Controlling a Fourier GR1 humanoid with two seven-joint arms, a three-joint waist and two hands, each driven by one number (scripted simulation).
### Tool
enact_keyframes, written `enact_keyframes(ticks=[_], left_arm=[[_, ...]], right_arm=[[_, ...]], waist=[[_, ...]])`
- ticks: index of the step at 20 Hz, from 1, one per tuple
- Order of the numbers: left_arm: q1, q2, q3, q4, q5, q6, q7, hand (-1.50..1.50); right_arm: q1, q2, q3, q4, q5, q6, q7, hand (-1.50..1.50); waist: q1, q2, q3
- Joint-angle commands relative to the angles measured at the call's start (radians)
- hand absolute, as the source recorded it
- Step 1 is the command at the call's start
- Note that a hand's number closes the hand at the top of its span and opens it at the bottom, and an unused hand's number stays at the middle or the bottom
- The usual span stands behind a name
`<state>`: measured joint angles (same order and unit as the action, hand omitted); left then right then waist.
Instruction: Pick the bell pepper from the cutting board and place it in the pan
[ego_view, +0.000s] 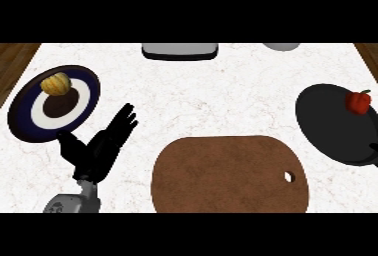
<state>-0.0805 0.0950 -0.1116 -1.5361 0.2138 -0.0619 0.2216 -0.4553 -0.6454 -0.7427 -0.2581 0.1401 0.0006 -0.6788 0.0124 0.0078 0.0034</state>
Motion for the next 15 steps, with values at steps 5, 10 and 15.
enact_keyframes(ticks=[5, 10, 15], left_arm=[[0.006, -0.001, 0.001, -0.069, 0.005, 0.011, 0.081, 0.0], [-0.014, -0.03, 0.004, -0.011, -0.022, 0.015, 0.044, 0.0], [-0.013, -0.056, -0.016, -0.047, -0.054, 0.033, 0.048, 0.0]], right_arm=[[0.152, -0.086, 0.008, 0.025, -0.045, 0.258, -0.133, -1.5], [0.214, -0.074, 0.058, -0.037, -0.07, 0.303, -0.146, -1.5], [0.223, -0.063, 0.093, -0.07, -0.103, 0.293, -0.115, -1.5]], waist=[[-0.004, -0.004, -0.001], [-0.013, -0.008, -0.003], [-0.013, -0.008, -0.004]])
